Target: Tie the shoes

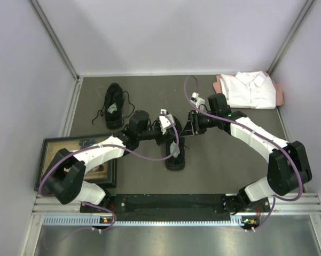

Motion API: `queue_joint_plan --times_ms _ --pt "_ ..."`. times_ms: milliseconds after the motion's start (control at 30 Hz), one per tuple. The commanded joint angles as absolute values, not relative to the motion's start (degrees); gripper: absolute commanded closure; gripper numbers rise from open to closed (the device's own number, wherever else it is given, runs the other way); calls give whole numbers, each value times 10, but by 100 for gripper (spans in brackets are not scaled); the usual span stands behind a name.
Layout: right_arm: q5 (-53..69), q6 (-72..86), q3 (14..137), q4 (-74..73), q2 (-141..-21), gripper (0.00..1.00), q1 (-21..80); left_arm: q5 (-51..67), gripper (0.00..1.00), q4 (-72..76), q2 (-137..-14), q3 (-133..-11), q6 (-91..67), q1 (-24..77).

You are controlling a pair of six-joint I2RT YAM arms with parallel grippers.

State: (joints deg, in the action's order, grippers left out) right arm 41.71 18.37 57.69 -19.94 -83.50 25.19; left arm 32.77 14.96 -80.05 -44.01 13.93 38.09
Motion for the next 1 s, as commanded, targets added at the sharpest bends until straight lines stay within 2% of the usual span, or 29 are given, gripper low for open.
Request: queue_joint_plan --times_ms 0,100,167,333,367,567,633,767,800,967 --pt "439 170 612 -204 -824 63 246 369 93 151 -810 -466 186 381" --pt "439 173 615 -210 -827 64 246 367 92 143 -810 -464 203 380" --pt "445 178 617 -209 -830 65 246 363 88 139 -808 -459 209 380" --pt "455 194 618 -207 -841 66 247 362 66 137 -809 -452 227 380" --pt "454 192 619 -207 -842 65 247 361 59 134 -807 -452 228 379" --pt "446 168 618 -221 -837 65 247 373 46 112 -768 -437 247 376" --pt "446 166 618 -221 -837 65 247 378 37 110 -755 -431 244 376" --pt "445 163 619 -221 -833 65 247 374 32 99 -709 -428 242 374" --pt "444 163 620 -222 -832 65 248 372 19 93 -701 -428 240 372" --pt "438 152 626 -232 -824 65 253 345 17 57 -634 -425 225 356"
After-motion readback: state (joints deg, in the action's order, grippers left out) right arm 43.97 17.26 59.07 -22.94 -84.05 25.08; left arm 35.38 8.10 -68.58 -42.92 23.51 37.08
